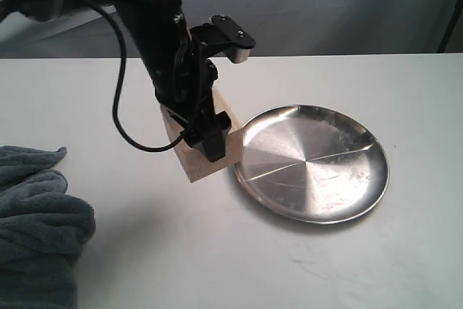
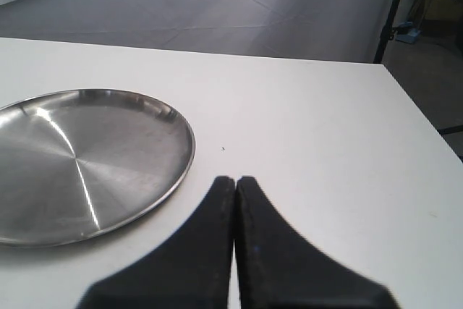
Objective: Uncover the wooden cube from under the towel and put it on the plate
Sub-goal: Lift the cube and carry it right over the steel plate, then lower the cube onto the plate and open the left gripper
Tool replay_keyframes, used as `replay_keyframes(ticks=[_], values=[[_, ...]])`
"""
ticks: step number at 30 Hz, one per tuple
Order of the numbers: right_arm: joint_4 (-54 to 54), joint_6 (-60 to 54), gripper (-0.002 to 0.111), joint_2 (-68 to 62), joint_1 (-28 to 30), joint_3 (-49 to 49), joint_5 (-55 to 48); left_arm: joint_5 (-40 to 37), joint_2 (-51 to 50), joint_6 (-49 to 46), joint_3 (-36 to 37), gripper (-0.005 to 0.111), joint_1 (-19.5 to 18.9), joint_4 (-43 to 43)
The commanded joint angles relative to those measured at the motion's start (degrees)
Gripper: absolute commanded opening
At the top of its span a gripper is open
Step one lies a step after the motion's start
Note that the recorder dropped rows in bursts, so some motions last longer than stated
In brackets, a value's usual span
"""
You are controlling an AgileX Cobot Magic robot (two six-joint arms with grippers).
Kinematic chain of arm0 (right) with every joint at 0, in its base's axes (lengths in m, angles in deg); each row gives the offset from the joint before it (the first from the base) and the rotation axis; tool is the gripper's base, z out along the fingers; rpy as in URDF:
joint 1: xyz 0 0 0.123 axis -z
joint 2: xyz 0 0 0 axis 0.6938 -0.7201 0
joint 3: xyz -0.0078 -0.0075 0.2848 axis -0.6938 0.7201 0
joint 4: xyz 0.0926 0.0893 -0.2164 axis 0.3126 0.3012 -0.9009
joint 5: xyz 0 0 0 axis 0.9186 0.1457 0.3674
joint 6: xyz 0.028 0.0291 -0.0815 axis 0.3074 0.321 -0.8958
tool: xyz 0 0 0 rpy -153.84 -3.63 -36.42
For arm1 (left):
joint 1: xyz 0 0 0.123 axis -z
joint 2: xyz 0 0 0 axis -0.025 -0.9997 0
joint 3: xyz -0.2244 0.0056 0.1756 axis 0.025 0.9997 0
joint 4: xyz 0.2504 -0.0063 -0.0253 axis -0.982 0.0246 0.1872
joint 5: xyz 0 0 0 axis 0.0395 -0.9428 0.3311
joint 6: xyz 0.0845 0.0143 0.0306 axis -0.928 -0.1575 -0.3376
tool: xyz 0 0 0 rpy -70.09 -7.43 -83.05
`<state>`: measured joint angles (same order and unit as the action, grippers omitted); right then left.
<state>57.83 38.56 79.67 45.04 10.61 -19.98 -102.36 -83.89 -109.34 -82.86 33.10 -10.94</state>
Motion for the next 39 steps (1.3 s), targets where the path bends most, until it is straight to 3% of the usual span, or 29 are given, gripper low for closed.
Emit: replay_keyframes(ticks=[1, 14, 26, 39], values=[[0.0, -0.2, 0.0, 0.4, -0.1, 0.2, 0.0, 0.0, -2.5, 5.0, -4.8, 0.018, 0.3, 2.0], [0.0, -0.2, 0.0, 0.4, -0.1, 0.2, 0.0, 0.0, -12.6, 8.4, -19.2, 0.018, 0.3, 11.0], [0.0, -0.2, 0.0, 0.4, -0.1, 0.2, 0.0, 0.0, -21.0, 12.5, -29.8, 0.018, 0.4, 11.8], [0.0, -0.2, 0.0, 0.4, -0.1, 0.2, 0.0, 0.0, -29.0, 13.5, -37.7, 0.014, 7.6, 4.5]])
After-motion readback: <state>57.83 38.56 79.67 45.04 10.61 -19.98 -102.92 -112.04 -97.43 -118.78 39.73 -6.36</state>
